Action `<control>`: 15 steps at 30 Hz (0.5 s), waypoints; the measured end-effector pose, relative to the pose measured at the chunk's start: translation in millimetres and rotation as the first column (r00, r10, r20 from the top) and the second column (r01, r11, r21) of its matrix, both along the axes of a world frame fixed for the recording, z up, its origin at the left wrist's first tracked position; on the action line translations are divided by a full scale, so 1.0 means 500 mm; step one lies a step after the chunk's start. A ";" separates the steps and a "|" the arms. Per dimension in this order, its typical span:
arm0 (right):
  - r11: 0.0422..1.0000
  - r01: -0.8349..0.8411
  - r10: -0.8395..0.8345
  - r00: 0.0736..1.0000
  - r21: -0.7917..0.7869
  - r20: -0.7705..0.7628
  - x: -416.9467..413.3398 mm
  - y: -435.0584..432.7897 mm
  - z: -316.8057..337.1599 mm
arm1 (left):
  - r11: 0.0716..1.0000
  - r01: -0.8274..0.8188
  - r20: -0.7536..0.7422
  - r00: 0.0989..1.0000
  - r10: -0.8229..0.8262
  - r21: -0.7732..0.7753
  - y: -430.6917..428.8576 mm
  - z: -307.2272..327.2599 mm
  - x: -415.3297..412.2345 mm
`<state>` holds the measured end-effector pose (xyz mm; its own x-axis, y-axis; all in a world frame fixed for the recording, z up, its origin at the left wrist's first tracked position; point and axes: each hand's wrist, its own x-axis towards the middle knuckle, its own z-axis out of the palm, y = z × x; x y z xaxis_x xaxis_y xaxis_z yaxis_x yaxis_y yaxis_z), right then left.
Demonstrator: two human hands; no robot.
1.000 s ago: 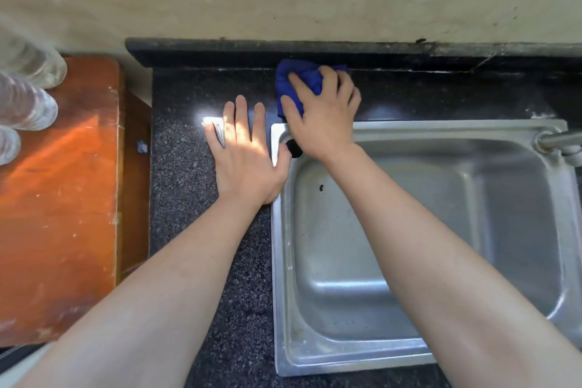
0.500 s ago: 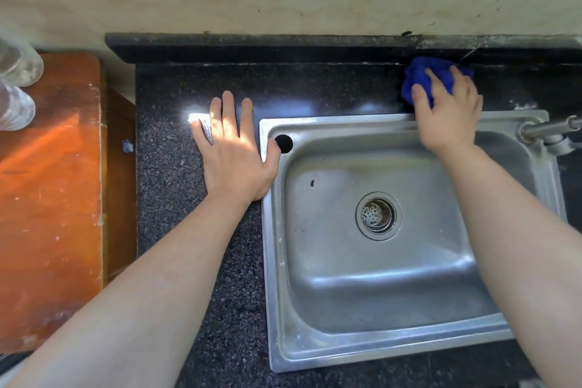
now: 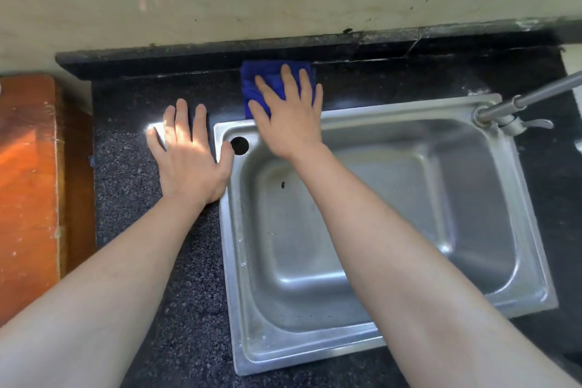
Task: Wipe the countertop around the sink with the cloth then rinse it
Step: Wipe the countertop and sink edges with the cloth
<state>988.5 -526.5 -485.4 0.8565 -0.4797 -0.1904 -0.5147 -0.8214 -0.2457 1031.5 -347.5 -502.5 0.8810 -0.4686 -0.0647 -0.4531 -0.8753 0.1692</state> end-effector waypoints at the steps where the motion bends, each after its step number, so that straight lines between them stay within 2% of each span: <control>1: 0.998 -0.058 0.058 0.998 -0.006 -0.006 -0.012 -0.021 0.003 | 1.000 0.000 0.004 1.000 0.000 0.001 -0.001 -0.002 0.000; 4: 0.995 -0.102 0.102 0.995 0.001 0.010 -0.058 -0.103 0.004 | 1.000 0.002 0.031 1.000 -0.002 0.000 0.000 -0.005 -0.004; 11: 0.990 0.136 -0.137 0.989 -0.019 -0.053 -0.198 -0.371 0.013 | 1.000 0.009 0.066 0.998 -0.010 0.011 -0.001 -0.009 -0.005; 15: 0.971 0.239 -0.238 0.969 0.000 -0.059 -0.234 -0.447 0.017 | 1.000 0.009 0.054 0.999 -0.010 0.028 -0.008 -0.005 -0.004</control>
<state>871.2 -749.9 -476.7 0.7049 -0.6672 -0.2409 -0.7091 -0.6716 -0.2146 1029.6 -351.6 -505.1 0.8792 -0.4754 -0.0306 -0.4690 -0.8750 0.1200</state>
